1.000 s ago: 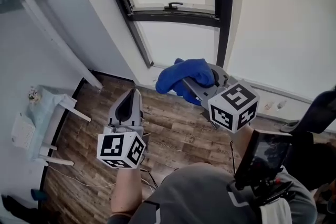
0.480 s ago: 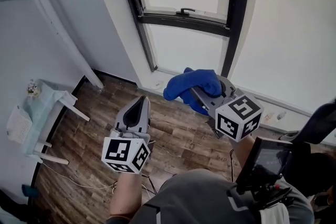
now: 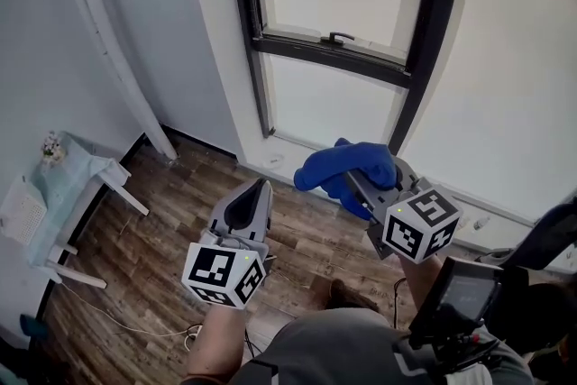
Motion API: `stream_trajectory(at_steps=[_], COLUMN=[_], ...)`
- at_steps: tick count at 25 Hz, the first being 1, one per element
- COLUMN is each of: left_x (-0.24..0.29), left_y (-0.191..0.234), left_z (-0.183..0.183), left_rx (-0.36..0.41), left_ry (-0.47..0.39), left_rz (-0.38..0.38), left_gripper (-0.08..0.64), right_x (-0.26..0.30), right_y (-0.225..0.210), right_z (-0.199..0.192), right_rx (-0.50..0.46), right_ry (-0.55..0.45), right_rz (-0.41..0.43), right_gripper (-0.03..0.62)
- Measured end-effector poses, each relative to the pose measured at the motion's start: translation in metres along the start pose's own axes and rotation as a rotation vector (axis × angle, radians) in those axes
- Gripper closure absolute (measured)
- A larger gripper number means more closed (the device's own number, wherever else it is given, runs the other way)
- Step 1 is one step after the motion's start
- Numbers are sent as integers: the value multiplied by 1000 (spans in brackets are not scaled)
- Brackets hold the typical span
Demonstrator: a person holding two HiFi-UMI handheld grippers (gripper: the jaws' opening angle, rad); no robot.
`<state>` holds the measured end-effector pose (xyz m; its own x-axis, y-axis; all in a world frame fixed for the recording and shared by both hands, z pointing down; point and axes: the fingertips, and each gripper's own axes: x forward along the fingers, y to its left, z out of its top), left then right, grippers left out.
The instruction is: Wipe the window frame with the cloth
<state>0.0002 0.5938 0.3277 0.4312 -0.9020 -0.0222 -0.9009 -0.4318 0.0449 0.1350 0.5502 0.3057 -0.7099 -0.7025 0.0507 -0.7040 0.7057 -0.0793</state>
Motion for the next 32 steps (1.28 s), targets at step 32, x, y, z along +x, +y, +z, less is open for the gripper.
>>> stream_trajectory(at_steps=[32], left_x=[259], left_y=[147], left_z=[14], left_rx=[21], left_ry=[55], left_rz=[149], left_gripper=[551], right_x=[231], right_y=[-208], right_z=[32], right_rx=[72], right_ry=[-48], right_rz=[156], right_gripper=[462])
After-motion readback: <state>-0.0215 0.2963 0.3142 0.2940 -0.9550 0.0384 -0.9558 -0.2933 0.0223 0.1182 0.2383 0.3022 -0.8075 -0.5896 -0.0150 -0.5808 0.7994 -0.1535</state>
